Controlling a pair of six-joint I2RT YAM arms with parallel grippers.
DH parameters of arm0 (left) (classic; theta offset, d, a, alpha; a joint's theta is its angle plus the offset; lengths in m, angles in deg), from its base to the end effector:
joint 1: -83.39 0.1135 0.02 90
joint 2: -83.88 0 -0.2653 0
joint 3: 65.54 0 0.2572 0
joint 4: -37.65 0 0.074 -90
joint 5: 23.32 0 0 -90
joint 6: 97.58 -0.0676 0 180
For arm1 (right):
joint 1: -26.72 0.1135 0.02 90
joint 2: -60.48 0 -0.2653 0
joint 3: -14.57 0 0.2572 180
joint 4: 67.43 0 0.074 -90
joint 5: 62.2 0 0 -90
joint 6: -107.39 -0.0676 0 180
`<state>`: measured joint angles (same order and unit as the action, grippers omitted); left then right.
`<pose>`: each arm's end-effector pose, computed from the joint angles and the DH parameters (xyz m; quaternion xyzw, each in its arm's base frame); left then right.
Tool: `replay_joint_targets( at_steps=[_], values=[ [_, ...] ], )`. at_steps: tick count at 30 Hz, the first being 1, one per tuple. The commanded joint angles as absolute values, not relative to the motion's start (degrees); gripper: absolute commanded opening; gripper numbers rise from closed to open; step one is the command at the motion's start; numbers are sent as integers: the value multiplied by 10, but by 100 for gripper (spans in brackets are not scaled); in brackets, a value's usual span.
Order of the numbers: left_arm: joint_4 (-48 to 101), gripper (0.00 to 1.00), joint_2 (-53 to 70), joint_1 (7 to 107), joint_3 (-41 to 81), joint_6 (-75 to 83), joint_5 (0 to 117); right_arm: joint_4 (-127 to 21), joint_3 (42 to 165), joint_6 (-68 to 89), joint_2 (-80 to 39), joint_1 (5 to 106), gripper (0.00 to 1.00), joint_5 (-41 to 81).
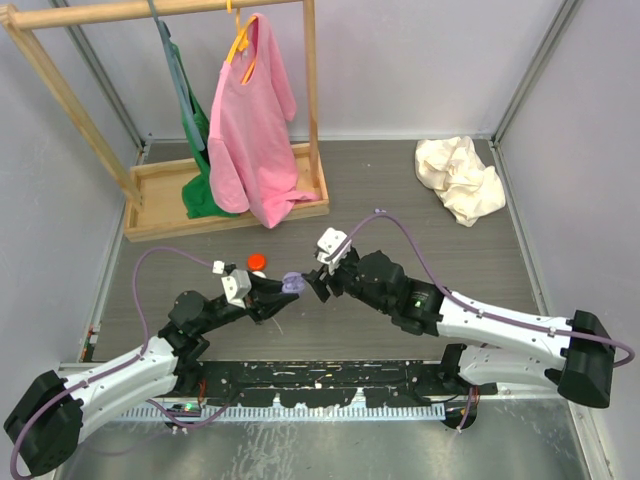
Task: Insert the wireless bluetooth earbuds into the charging case
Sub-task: Move the earbud to the center of the board.
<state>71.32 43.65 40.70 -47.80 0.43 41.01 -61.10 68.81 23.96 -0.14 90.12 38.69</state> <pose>0.1179 -0.1486 0.2126 0.3483 0.5397 -0.4500 0.6204 0.1379 0.2468 0.2852 -0.3972 0.6710 0.2306 0.5820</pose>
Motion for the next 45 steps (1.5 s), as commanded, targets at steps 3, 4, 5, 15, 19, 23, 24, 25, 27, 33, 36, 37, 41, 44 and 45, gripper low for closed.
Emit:
replay_joint_targets(
  at_steps=[3, 4, 5, 15, 19, 23, 24, 25, 27, 33, 36, 37, 41, 44, 45],
  values=[
    [745, 0, 439, 406, -461, -10, 446, -582, 732, 238, 13, 868, 73, 462],
    [744, 0, 439, 406, -460, -11, 449, -576, 735, 234, 7, 856, 73, 463],
    [744, 0, 439, 407, -461, -11, 451, -570, 738, 229, 2, 845, 73, 463],
    [737, 1, 442, 406, -461, -11, 466, -518, 779, 206, -91, 672, 76, 415],
    [734, 0, 440, 406, -459, -12, 466, -510, 799, 212, -143, 598, 77, 360],
    [734, 0, 435, 406, -457, -11, 466, -498, 834, 210, -204, 525, 77, 295],
    [733, 1, 434, 406, -457, -11, 466, -498, 842, 208, -219, 509, 76, 284],
    [734, 0, 433, 407, -457, -12, 466, -497, 849, 208, -235, 496, 76, 279],
    [734, 1, 433, 406, -457, -12, 465, -496, 864, 211, -267, 472, 76, 260],
    [735, 0, 429, 406, -456, -12, 465, -513, 908, 216, -343, 415, 75, 194],
    [737, 0, 426, 406, -456, -12, 463, -516, 942, 224, -385, 396, 73, 175],
    [737, 0, 426, 406, -456, -12, 463, -515, 955, 227, -401, 391, 71, 168],
    [737, 0, 427, 406, -457, -12, 463, -498, 1011, 240, -457, 382, 65, 141],
    [736, 0, 427, 406, -457, -12, 463, -483, 1045, 250, -490, 381, 63, 135],
    [736, 0, 427, 406, -457, -12, 463, -476, 1055, 254, -502, 381, 62, 136]
  ],
)
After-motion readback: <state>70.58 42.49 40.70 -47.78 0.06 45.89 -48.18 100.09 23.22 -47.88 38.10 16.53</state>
